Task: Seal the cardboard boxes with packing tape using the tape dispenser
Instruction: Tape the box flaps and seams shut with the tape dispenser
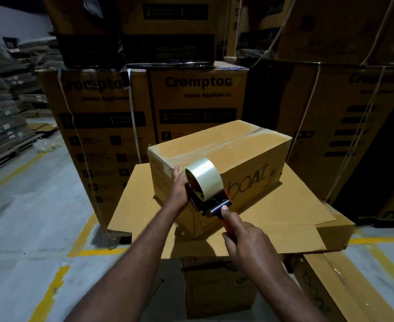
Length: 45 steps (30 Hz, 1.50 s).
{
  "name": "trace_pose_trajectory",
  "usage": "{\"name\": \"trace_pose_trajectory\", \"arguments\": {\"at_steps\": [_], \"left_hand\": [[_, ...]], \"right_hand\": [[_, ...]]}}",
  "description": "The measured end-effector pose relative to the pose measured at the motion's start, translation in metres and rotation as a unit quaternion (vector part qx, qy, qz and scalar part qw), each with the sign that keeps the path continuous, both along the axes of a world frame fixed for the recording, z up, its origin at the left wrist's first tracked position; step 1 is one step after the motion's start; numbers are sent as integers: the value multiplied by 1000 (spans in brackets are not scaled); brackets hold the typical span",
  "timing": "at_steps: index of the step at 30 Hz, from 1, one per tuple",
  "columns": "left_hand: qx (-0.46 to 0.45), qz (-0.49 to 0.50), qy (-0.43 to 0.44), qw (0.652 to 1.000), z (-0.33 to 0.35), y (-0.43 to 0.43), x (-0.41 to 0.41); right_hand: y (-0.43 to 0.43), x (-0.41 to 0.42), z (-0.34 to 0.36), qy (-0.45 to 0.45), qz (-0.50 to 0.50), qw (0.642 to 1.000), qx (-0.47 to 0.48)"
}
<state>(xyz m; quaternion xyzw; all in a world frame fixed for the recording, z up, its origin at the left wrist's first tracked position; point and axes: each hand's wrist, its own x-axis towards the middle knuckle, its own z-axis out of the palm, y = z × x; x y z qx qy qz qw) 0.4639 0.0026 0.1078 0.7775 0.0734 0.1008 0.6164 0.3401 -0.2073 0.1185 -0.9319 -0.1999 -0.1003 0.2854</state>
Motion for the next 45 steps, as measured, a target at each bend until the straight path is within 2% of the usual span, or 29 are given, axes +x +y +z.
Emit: {"name": "trace_pose_trajectory", "arguments": {"at_steps": [5,7,13,16,18,20,25,29,31,33,36,39,42,45], "left_hand": [[23,-59,-48,997,-3,6,1],[50,-56,-60,995,-5,6,5],[12,-18,-50,999,-6,5,9],[180,2,-60,982,-10,-2,5],[222,23,-75,972,-17,-4,6],[220,22,-78,972,-21,-5,6],[198,9,-86,976,-21,-3,9],[82,27,-78,993,-14,-13,12],[-3,57,-70,996,-12,-23,16],[-41,100,-69,992,-12,-36,15],[-44,158,-73,984,-17,-50,13],[2,158,-48,986,-18,-44,15],[60,148,-44,986,-16,-18,20],[68,173,-35,982,-13,24,24]], "right_hand": [[1,4,-8,-6,0,1000,-1],[1,6,-9,-10,0,1000,-6],[6,8,-16,1,-4,1000,0],[7,10,-16,87,-24,993,71],[6,7,-18,114,-23,989,93],[4,5,-18,101,-13,991,90],[-9,15,10,142,-21,984,106],[-25,18,47,189,-5,972,137],[-28,22,59,191,-8,970,151],[-30,29,70,176,-14,971,161],[-32,41,86,173,-8,959,222],[-25,54,99,166,5,944,284],[-8,66,105,139,20,941,309],[9,82,101,130,30,936,325]]}}
